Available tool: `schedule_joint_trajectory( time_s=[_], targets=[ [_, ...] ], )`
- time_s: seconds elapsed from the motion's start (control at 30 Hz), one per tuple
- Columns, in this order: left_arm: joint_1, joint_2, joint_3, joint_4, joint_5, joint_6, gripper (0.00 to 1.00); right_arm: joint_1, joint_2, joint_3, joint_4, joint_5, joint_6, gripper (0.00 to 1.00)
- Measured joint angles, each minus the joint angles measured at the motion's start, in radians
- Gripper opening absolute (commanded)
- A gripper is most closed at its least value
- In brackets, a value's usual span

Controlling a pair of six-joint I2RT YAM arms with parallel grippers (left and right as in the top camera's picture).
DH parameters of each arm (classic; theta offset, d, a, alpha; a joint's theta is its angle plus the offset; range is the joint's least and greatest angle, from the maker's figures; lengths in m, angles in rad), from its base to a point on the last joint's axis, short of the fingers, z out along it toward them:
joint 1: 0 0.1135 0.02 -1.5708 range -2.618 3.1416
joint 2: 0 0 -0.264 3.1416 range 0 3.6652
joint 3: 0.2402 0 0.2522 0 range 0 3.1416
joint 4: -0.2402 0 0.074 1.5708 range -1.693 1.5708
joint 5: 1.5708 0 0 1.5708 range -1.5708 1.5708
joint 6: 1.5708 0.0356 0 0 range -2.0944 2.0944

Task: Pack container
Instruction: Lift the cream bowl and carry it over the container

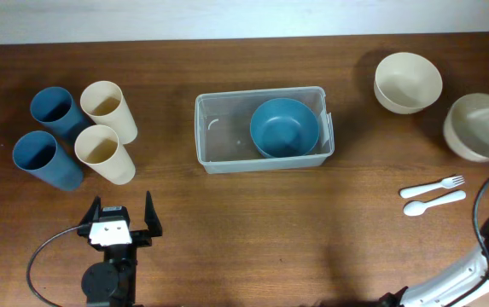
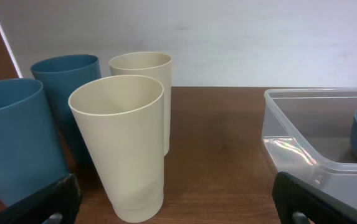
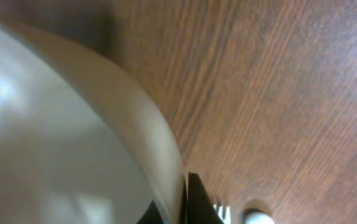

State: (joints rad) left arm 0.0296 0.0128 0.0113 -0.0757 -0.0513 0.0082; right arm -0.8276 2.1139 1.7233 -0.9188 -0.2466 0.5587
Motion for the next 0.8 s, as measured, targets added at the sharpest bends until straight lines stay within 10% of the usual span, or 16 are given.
schedule_joint_trajectory(
  time_s=[0.4,0.8],
  targets=[
    [0.000,0.000,0.000,0.000,0.000,0.000,0.99,-0.138,-0.063,0.003,-0.093,-0.352,-0.003,0.04],
    [0.000,0.000,0.000,0.000,0.000,0.000,0.99,0.198,-0.315,0.003,-0.124,-0.416,-0.112,0.04]
  ],
)
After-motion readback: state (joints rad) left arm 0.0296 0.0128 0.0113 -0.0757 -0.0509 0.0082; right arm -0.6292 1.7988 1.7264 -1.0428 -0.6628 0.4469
